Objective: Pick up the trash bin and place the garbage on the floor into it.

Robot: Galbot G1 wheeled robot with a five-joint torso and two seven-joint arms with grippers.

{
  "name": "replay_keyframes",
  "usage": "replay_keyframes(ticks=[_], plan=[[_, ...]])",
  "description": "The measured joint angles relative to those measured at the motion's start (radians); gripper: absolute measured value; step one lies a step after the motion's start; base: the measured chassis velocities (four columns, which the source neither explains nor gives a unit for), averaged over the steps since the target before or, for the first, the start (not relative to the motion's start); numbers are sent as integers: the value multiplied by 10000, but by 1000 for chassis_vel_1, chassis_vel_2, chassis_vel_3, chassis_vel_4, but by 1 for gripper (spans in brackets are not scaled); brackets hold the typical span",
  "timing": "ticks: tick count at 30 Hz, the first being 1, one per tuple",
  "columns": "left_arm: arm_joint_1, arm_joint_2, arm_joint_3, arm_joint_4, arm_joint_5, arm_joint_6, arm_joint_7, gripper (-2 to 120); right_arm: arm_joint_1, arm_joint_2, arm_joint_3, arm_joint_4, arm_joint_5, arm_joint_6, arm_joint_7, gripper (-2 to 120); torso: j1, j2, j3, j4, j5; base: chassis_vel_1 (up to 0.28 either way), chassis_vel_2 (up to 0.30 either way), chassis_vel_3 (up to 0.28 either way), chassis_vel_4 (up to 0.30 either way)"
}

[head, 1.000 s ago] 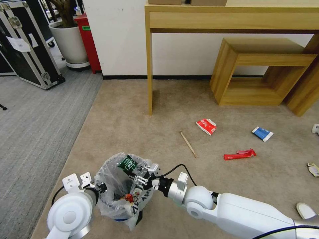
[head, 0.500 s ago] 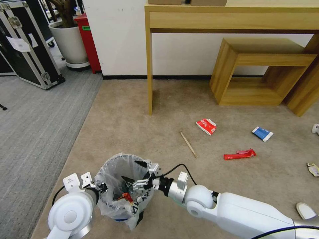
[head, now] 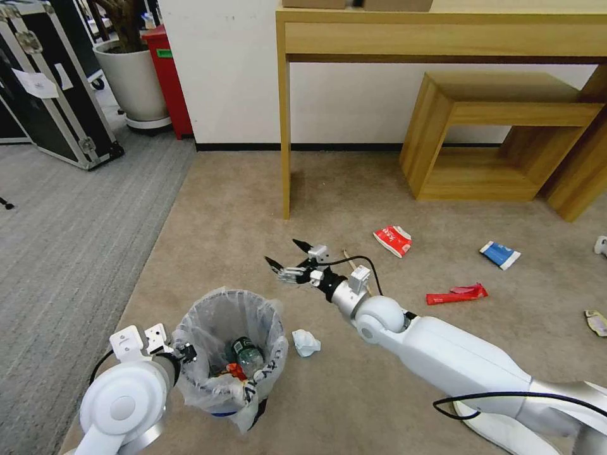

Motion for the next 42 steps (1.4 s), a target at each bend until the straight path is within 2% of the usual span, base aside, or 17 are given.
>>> replay_keyframes(ticks=[6, 13, 22, 30, 37, 42], plan=[[53, 16, 3, 9, -2, -6, 0, 0, -13, -36, -226, -1007, -135, -39, -1130, 100, 0, 0, 0, 1, 0, 0, 0, 0, 0], [5, -55, 118, 16, 33, -21, 6, 0, -80, 101, -770, -2605, -1198, 99, -2334, 100, 0, 0, -1, 0, 0, 0, 0, 0, 0], [142, -168, 183, 14, 260, -22, 28, 0, -375, 710, -1185, -3727, -1869, 280, -2496, 100, 0, 0, -1, 1, -1, 0, 0, 0, 0], [185, -246, 226, 14, 374, -22, 48, 0, -602, 1274, -1396, -4211, -2243, 379, -2340, 100, 0, 1, -1, 1, -2, 0, 0, 0, 0], [181, -338, 319, 90, 520, -17, 83, 0, -723, 2186, -1353, -5152, -2703, 498, -2002, 100, 0, 0, -1, 3, -2, 0, 0, 0, 0], [127, -356, 357, 126, 535, -12, 109, 0, -802, 2324, -1344, -5522, -2910, 585, -1926, 100, 0, 1, -1, 0, -2, 0, 0, 0, 0]])
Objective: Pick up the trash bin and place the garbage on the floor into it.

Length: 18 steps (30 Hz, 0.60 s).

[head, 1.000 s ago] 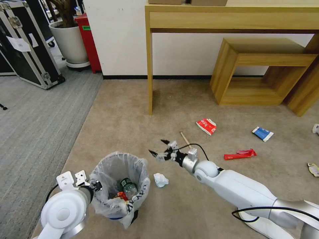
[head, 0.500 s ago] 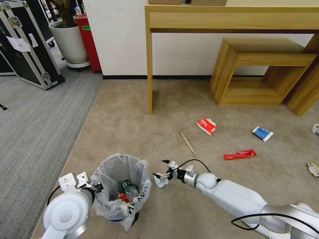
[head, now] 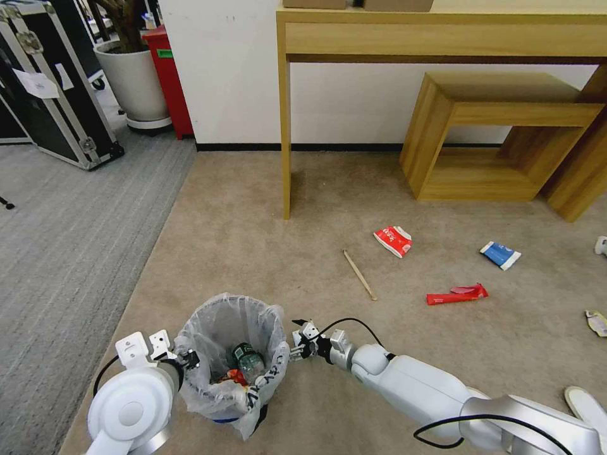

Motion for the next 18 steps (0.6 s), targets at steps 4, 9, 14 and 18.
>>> replay_keyframes(ticks=[4, 9, 14, 18], plan=[[-72, -2, 12, 35, -16, 0, 7, 0, -57, 116, 2, -295, -150, 99, 41, 100, 0, 0, 0, 0, 2, 0, 0, 0, 0], [-96, -20, 50, 83, -19, 0, 19, 0, -120, 443, 0, -800, -290, 235, 54, 100, 0, 0, 0, 1, 2, 0, 0, 0, 0], [-96, -56, 73, 115, 1, 0, 38, 0, -120, 668, 25, -1221, -366, 330, 58, 100, 0, 0, 0, 1, 2, 0, 0, 0, 0], [-102, -58, 73, 123, 4, 1, 59, 0, -120, 763, 58, -1513, -398, 415, 61, 100, 0, 0, 0, 1, 2, 0, 0, 0, 0]])
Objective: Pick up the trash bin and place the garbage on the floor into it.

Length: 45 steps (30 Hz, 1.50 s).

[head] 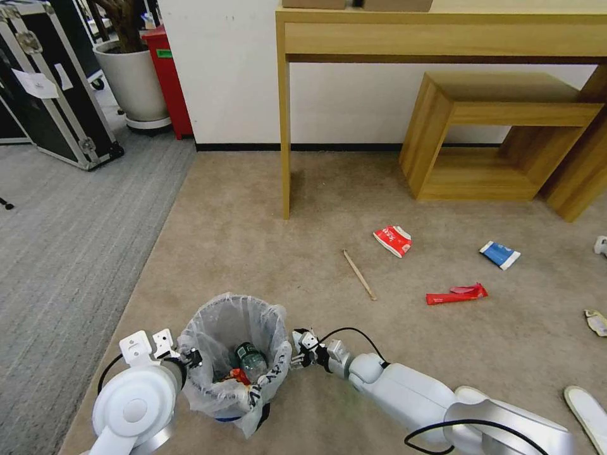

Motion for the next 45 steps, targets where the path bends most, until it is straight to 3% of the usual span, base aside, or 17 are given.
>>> replay_keyframes(ticks=[19, 45], plan=[[-97, 4, 81, 52, -29, -4, 5, 0, -281, -408, 246, 286, -167, 76, 355, 96, 0, 0, 0, 0, 0, 0, 0, 0, 0], [89, 34, 75, -195, 34, -8, -27, 0, -331, -742, 326, 724, -156, 55, 758, 4, 0, 0, 0, 0, 0, 0, 0, 0, 0]])
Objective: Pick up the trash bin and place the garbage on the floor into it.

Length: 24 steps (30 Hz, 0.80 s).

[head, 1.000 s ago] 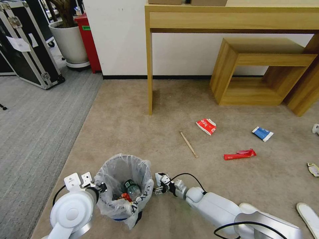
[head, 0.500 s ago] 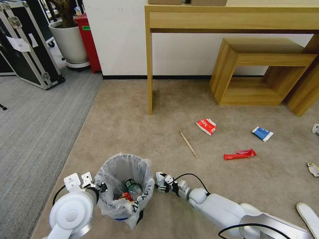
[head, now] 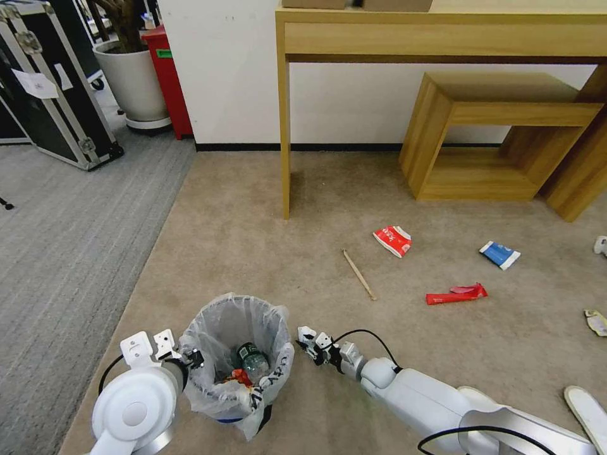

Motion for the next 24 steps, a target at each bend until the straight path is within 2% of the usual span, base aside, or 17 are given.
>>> replay_keyframes(ticks=[1, 12, 16, 19, 22, 23, 24], plan=[[-6, 1, 2, -1, 1, 0, 0, 0, -4, -5, 7, 23, 11, 3, 4, 0, 0, 0, 0, 0, 0, 0, 0, 0, 0], [-186, 36, 77, 138, -21, 0, 0, 0, 40, -132, 44, 296, 168, 25, 71, 0, 0, -1, 0, 0, 0, 0, 0, 0, 0], [-203, 23, 103, 168, -21, 0, 0, 0, 58, -478, 183, 785, 314, 19, 161, 0, 0, 0, 0, 0, 1, 0, 0, 0, 0], [-227, 46, 102, 156, -78, -2, -12, 0, 188, -1173, 543, 1786, 656, -31, 428, 0, 0, -1, 0, -1, 0, 0, 0, 0, 0], [-239, 63, 95, 142, -122, -5, -23, 0, 249, -1449, 702, 2182, 793, -76, 520, 0, 0, 0, 0, 0, 0, 0, 0, 0, 0], [-294, 118, 70, 140, -221, -15, -69, 0, 363, -2027, 1052, 3055, 1125, -206, 742, 0, 0, 0, 0, -3, -6, 0, 0, 0, 0], [-317, 134, 68, 140, -248, -19, -72, 0, 388, -2233, 1162, 3409, 1211, -261, 823, 0, 0, 0, 0, 1, -1, 0, 0, 0, 0]])
